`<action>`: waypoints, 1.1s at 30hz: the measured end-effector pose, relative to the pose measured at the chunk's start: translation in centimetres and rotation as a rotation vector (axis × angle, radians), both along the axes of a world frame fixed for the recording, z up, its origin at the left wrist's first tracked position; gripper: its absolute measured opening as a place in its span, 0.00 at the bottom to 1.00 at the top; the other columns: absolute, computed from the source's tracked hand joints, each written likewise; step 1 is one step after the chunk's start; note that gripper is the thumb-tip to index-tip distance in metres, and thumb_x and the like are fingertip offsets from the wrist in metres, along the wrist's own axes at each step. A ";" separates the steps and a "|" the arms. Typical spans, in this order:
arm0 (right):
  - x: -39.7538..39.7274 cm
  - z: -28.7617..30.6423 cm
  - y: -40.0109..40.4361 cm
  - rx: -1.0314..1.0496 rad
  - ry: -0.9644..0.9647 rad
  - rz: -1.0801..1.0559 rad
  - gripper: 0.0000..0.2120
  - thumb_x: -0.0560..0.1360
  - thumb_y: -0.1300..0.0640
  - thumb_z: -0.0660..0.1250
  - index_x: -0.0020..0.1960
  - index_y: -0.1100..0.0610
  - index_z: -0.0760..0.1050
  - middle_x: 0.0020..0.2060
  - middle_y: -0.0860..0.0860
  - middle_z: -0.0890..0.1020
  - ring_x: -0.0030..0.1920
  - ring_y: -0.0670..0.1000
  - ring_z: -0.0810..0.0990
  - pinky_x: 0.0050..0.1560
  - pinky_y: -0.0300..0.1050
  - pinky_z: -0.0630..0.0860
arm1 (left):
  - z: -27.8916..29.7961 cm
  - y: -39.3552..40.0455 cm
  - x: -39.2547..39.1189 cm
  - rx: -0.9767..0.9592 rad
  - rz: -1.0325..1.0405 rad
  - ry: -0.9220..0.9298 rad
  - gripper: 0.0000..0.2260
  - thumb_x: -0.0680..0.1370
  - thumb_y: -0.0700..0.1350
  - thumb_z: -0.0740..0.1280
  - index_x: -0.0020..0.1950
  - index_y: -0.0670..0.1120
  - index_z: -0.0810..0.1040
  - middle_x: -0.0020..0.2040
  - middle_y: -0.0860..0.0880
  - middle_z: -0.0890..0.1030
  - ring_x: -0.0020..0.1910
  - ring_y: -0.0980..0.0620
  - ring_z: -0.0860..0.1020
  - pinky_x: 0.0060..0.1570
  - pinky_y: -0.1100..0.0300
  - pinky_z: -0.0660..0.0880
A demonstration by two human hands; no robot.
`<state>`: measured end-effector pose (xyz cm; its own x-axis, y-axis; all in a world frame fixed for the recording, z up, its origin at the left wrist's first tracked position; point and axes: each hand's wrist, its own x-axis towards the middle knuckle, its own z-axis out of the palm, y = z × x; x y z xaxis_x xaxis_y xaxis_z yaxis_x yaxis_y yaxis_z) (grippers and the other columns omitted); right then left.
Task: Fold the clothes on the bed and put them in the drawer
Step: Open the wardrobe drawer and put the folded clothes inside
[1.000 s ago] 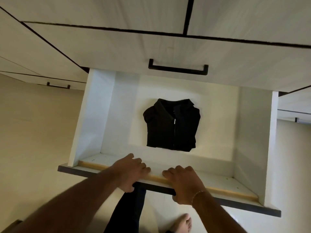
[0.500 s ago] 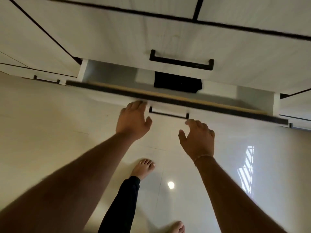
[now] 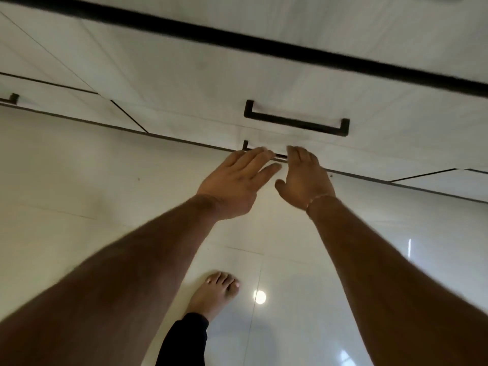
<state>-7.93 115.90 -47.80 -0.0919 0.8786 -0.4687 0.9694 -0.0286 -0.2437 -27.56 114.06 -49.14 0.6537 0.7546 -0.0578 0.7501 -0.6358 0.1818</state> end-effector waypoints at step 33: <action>3.1 8.3 -34.1 -0.633 0.708 -0.903 0.14 0.84 0.51 0.65 0.67 0.56 0.76 0.67 0.55 0.77 0.67 0.53 0.75 0.70 0.50 0.68 | 9.5 -25.1 10.9 -1.058 0.900 0.180 0.11 0.82 0.41 0.61 0.56 0.37 0.80 0.53 0.39 0.83 0.52 0.40 0.81 0.40 0.53 0.74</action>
